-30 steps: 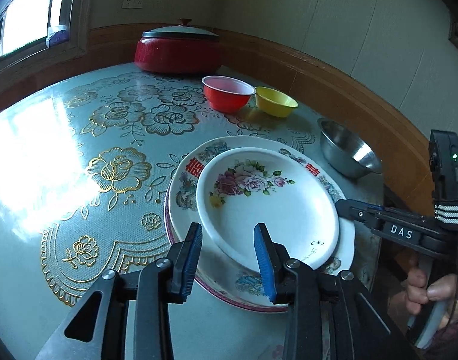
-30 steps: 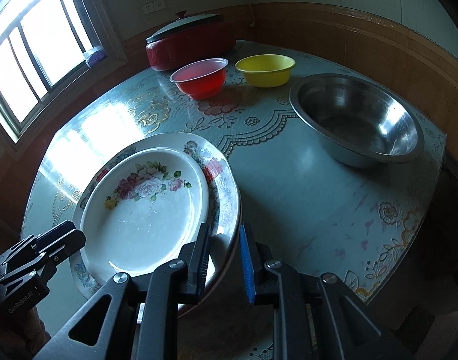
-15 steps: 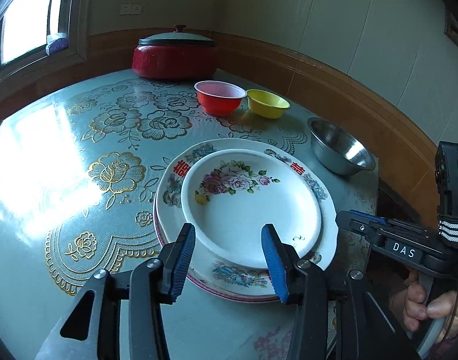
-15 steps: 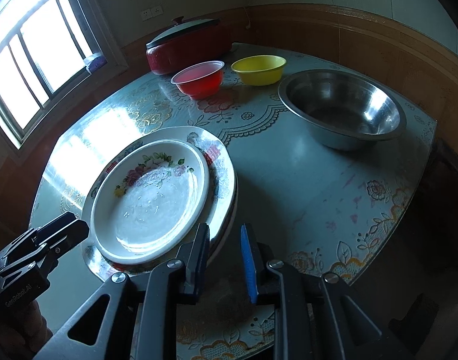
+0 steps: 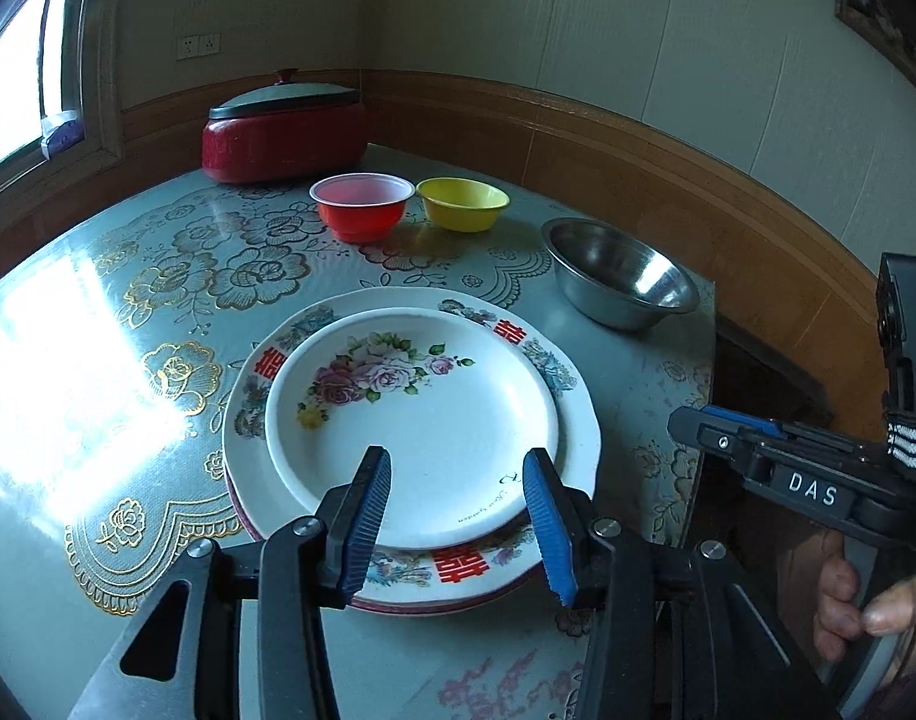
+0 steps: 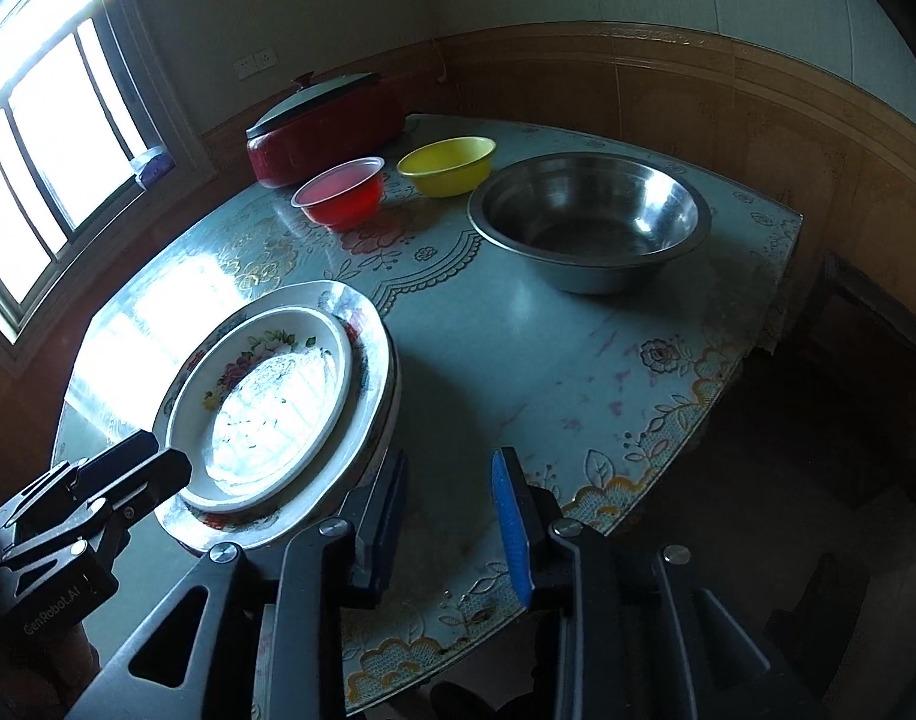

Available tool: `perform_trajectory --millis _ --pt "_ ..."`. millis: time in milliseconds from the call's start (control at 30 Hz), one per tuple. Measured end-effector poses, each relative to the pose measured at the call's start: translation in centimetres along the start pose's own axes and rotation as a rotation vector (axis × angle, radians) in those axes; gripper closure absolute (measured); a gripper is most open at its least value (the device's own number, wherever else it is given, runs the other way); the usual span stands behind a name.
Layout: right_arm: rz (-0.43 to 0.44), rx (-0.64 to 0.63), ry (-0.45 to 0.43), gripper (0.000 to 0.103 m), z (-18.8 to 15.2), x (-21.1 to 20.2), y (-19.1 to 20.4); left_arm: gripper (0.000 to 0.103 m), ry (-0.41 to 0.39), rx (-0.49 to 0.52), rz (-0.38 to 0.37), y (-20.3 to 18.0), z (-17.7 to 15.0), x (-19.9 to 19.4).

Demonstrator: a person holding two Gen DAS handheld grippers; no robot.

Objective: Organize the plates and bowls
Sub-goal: 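Open the right tool and move it toward the steel bowl, then grasp the steel bowl rim with the right tool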

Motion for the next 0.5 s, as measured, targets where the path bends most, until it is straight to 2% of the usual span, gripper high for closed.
perform_trajectory --millis 267,500 --pt "-0.017 0.045 -0.016 0.074 3.2 1.4 -3.3 0.056 0.015 0.027 0.034 -1.0 1.1 1.7" --pt "-0.035 0.105 -0.028 0.071 6.4 2.4 -7.7 0.056 0.029 0.024 0.019 -2.7 3.8 5.0"
Point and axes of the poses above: each gripper's, at about its wrist camera, not at the fingertips, and x roughly the way its jaws point, y to its left, z to its top, the point moved 1 cm from there along x, roughly the way its jaws point, and after that the axes turned 13 degrees about -z, right-handed, at the moved point
